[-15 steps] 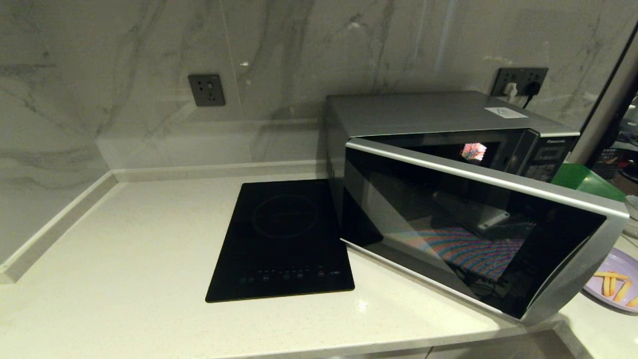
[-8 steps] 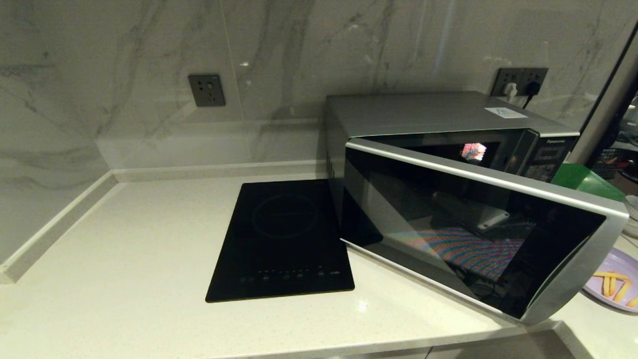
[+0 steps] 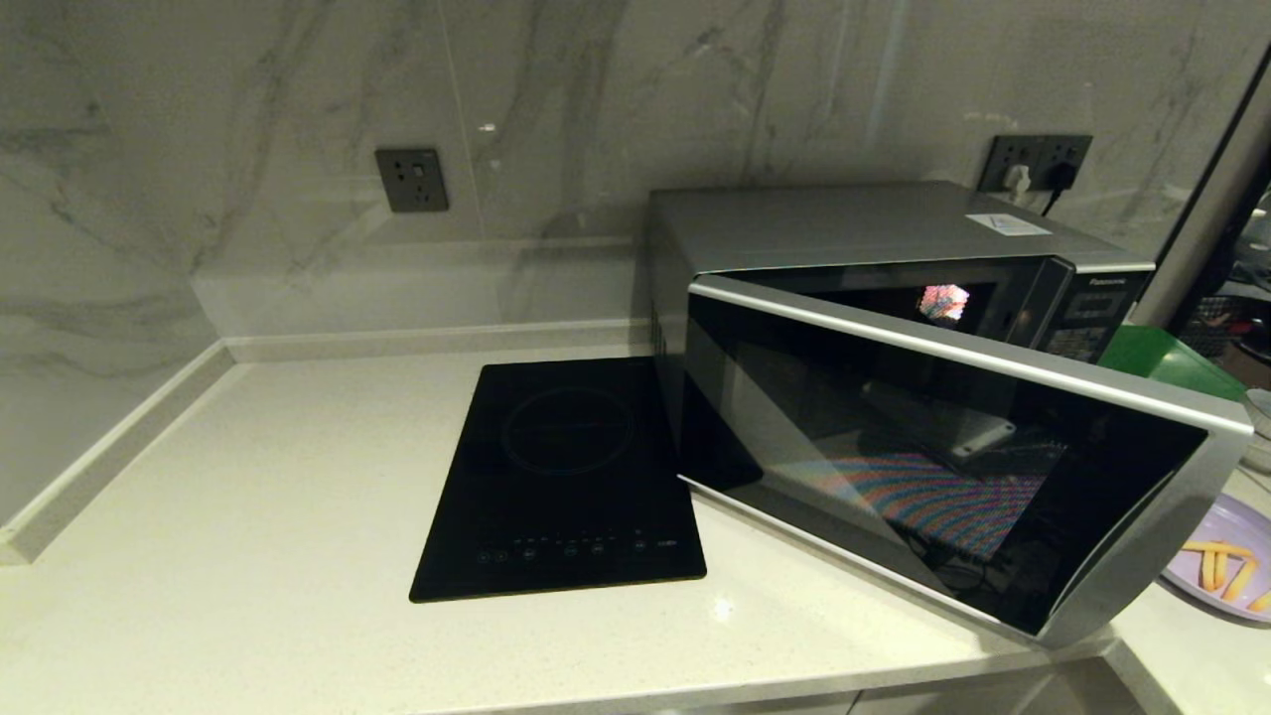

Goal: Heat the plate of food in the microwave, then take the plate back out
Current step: Open the microwave oven

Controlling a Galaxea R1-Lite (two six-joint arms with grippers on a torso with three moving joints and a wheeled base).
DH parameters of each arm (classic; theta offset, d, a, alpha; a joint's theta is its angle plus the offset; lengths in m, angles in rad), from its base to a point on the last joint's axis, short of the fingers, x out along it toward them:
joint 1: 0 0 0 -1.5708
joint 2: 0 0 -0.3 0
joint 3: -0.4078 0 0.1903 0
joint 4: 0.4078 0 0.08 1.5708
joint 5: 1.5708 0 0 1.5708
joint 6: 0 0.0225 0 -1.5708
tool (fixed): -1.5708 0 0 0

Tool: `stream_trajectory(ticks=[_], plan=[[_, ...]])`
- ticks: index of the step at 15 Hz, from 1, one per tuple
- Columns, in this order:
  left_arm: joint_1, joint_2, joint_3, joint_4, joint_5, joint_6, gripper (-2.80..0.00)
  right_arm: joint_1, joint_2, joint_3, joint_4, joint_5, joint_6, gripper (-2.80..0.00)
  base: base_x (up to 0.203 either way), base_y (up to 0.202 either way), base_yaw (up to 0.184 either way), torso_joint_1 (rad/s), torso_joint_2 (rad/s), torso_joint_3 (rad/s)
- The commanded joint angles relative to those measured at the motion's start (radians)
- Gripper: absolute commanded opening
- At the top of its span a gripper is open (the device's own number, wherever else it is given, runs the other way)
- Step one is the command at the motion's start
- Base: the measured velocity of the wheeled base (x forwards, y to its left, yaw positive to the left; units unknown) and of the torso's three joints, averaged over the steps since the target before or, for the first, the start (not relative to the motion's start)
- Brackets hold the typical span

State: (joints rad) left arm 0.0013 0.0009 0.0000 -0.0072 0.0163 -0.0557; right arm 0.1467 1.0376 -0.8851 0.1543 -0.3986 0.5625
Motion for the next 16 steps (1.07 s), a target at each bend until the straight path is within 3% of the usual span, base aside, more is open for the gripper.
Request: stream_trajectory(ticks=[1, 3, 11, 16], plan=[[0.0, 0.001, 0.0, 0.0, 0.001, -0.001, -2.8, -0.003, 0.049, -0.074, -0.001, -0.009, -0.096, -2.8, 0.0, 0.0, 0.0, 0.0, 0.0, 0.0], [0.0, 0.001, 0.0, 0.0, 0.001, -0.001, -2.8, -0.009, 0.098, -0.127, -0.002, -0.006, -0.131, -2.8, 0.0, 0.0, 0.0, 0.0, 0.0, 0.0], [0.0, 0.001, 0.0, 0.0, -0.001, -0.001, -2.8, -0.009, 0.219, -0.189, 0.015, 0.026, -0.128, -2.8, 0.0, 0.0, 0.0, 0.0, 0.0, 0.0], [0.0, 0.001, 0.0, 0.0, -0.001, -0.001, -2.8, 0.002, 0.232, -0.297, 0.184, 0.026, -0.099, -2.8, 0.0, 0.0, 0.0, 0.0, 0.0, 0.0]])
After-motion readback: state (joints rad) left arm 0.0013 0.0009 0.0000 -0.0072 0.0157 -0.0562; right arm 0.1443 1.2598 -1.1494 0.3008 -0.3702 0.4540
